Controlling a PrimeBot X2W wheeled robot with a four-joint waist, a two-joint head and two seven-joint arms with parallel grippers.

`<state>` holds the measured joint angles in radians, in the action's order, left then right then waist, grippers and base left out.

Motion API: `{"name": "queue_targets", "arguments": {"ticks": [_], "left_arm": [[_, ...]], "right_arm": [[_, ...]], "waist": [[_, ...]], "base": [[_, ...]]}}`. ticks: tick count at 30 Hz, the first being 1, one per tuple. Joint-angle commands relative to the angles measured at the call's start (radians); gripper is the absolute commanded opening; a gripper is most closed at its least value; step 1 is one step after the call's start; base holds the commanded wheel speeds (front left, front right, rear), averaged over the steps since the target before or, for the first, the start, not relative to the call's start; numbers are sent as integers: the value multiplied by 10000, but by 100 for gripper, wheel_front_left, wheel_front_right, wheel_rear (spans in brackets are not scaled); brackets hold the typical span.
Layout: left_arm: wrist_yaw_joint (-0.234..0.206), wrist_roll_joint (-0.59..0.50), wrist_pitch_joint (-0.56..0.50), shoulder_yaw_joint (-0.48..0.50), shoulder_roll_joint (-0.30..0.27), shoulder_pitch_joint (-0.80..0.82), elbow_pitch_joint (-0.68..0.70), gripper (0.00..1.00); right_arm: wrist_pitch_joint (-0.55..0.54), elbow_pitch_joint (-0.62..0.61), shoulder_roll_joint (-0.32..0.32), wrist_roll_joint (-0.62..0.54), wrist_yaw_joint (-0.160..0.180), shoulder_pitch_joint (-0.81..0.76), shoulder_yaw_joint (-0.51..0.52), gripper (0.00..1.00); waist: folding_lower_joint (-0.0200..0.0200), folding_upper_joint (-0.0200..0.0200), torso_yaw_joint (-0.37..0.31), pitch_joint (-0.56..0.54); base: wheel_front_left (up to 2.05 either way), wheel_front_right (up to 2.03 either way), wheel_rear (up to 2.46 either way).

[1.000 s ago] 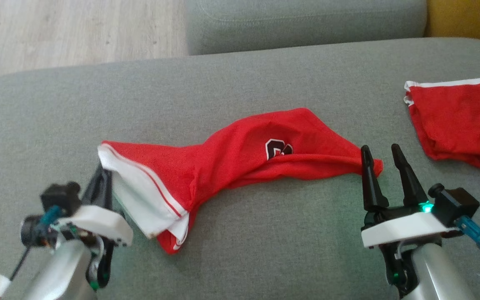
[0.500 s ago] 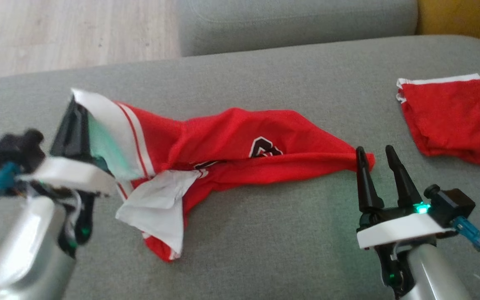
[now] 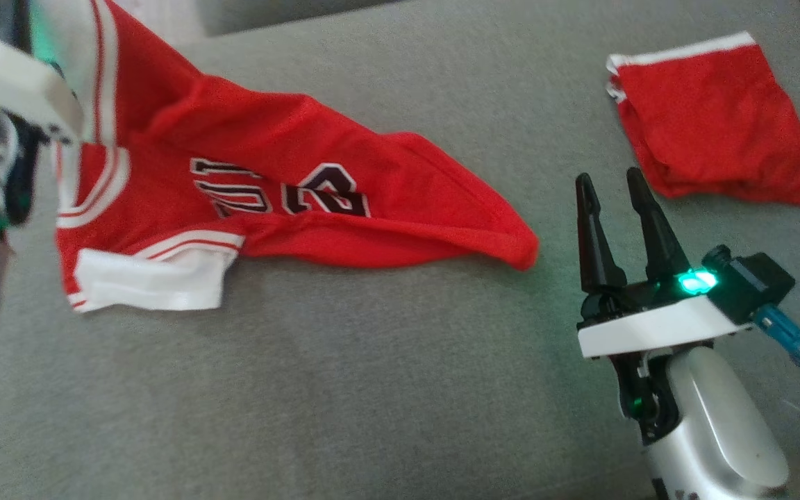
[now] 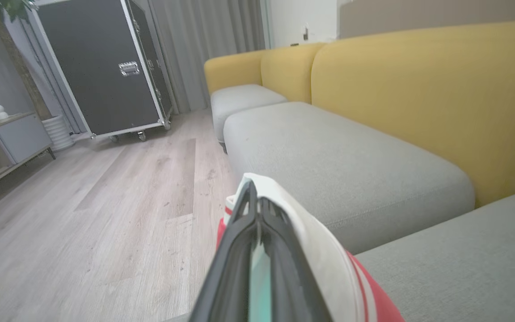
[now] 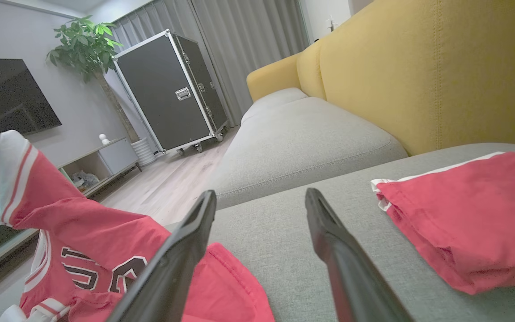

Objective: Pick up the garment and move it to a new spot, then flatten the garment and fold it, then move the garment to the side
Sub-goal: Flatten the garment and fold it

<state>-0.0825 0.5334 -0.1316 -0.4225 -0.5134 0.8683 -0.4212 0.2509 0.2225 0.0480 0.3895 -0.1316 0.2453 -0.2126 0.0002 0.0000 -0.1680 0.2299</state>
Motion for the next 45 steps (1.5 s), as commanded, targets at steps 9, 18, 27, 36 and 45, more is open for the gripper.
{"name": "queue_targets", "arguments": {"ticks": [9, 18, 27, 36, 45], "left_arm": [[119, -759, 844, 67, -42, 2988, -2313, 100], [803, -601, 2465, -139, 480, 2674, -3458, 100], [816, 307, 3676, 304, 1021, -7, -2798, 100], [-92, 475, 3926, 806, 1599, -3781, -715, 100], [-593, -176, 3932, 1302, 2143, -6239, 840, 100]], "right_arm": [[109, -623, 22, 180, 9, 630, -191, 100], [109, -469, 22, -204, 9, 475, 169, 100], [109, -372, 22, -536, 9, -59, 601, 100], [109, -210, 22, -718, 9, -840, 788, 100], [109, -213, 22, -792, 9, -1011, 688, 100]], "waist": [[-2, 0, -535, 1127], [-2, 0, 403, 615], [-2, 0, 1350, -445], [-2, 0, 1843, -1325], [-2, 0, 1854, -1428]], "base": [[0, 0, 0], [0, 0, 0], [0, 0, 0], [0, 0, 0], [0, 0, 0]]}}
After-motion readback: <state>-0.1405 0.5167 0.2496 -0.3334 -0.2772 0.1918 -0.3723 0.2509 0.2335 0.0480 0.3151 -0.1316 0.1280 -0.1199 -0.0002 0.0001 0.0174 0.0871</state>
